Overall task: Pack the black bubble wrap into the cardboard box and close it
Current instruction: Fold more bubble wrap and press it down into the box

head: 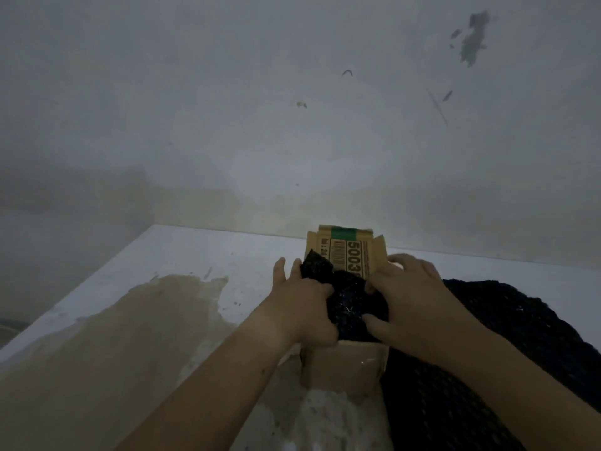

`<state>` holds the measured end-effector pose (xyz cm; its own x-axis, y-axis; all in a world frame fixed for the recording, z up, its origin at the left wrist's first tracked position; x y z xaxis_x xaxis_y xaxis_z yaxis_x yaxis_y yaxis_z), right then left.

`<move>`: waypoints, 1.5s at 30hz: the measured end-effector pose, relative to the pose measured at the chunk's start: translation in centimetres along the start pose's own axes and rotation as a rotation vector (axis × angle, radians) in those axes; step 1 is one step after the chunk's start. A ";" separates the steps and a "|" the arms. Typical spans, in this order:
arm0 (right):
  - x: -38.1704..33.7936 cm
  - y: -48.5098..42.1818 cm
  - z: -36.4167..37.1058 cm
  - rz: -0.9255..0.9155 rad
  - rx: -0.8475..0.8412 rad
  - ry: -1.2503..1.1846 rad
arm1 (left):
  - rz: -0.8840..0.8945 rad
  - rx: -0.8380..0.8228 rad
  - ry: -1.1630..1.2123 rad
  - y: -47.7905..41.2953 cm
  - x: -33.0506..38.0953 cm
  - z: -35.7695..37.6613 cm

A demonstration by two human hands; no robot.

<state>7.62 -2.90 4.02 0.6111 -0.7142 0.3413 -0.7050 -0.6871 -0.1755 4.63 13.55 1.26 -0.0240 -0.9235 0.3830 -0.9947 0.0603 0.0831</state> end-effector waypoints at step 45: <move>-1.9 1.0 1.8 -0.069 -0.241 -0.087 | -0.038 -0.145 -0.152 -0.5 0.5 -0.6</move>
<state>6.40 -2.46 1.49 0.6817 -0.6828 0.2626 -0.7198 -0.6903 0.0738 5.18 13.29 1.95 -0.0126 -0.9719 0.2351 -0.9707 0.0683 0.2304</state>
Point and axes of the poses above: each hand's wrist, its own y-axis away from the middle knuckle, its own z-axis out of the palm, x = y × z, the point moved 3 cm from there along -y, towards the middle knuckle, and after that the axes turned 15 degrees about y, right-handed, at the moved point
